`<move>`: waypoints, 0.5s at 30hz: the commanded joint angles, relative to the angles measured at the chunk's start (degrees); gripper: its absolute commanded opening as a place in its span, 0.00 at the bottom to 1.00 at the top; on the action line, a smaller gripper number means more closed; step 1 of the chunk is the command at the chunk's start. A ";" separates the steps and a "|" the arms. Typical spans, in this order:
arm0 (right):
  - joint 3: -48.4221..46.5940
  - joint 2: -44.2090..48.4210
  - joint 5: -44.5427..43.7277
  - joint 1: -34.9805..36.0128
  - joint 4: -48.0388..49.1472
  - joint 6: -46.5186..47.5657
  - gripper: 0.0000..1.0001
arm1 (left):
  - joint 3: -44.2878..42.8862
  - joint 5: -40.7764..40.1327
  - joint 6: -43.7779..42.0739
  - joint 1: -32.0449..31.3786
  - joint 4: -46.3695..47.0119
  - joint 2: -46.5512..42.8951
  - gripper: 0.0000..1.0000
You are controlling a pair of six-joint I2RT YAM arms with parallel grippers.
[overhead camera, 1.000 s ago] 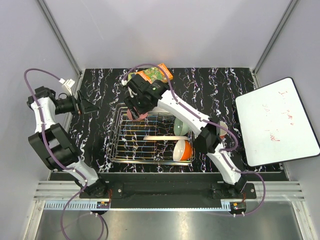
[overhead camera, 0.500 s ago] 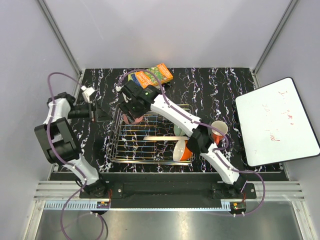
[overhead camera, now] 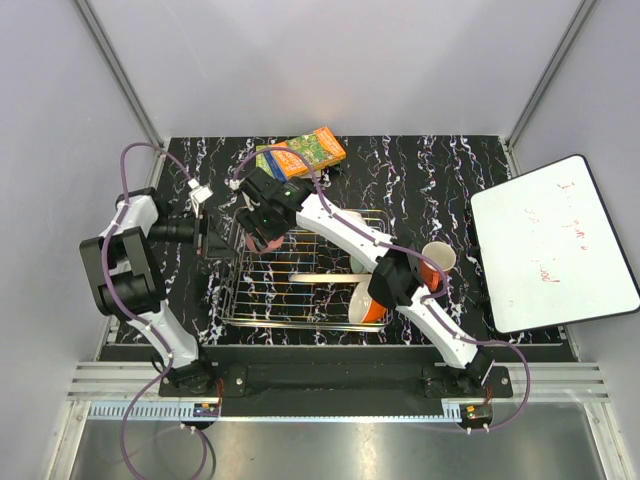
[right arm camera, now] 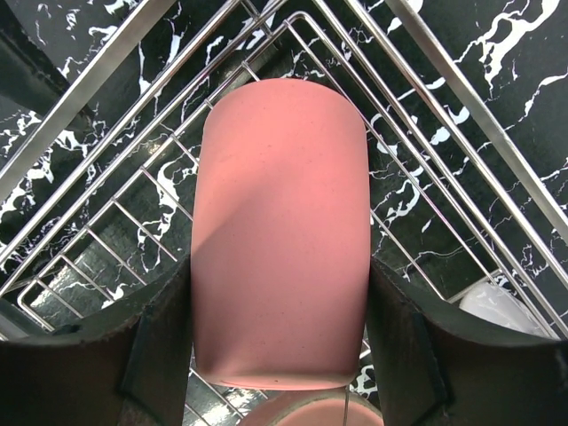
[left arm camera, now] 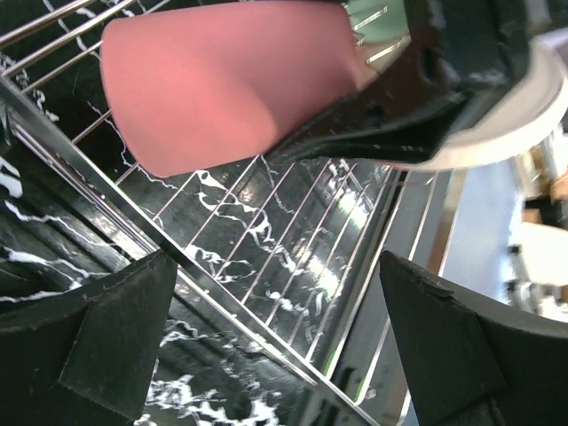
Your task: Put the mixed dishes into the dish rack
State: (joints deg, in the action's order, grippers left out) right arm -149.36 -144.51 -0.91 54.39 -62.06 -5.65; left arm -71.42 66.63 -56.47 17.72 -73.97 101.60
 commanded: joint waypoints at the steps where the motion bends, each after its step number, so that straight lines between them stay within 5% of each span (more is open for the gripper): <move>1: 1.44 0.45 0.03 0.45 -1.48 0.20 0.00 | 0.49 3.77 -10.06 -1.54 -14.71 -0.96 0.99; 15: 1.36 -0.07 2.39 -0.34 -0.87 0.20 0.00 | 2.95 3.07 -10.06 -5.50 -14.79 -4.39 0.99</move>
State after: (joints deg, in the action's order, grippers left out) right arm -147.83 -144.49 -0.86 54.33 -61.98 -5.56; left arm -69.52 65.45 -64.51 13.52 -74.91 100.12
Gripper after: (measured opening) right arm 0.702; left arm 0.988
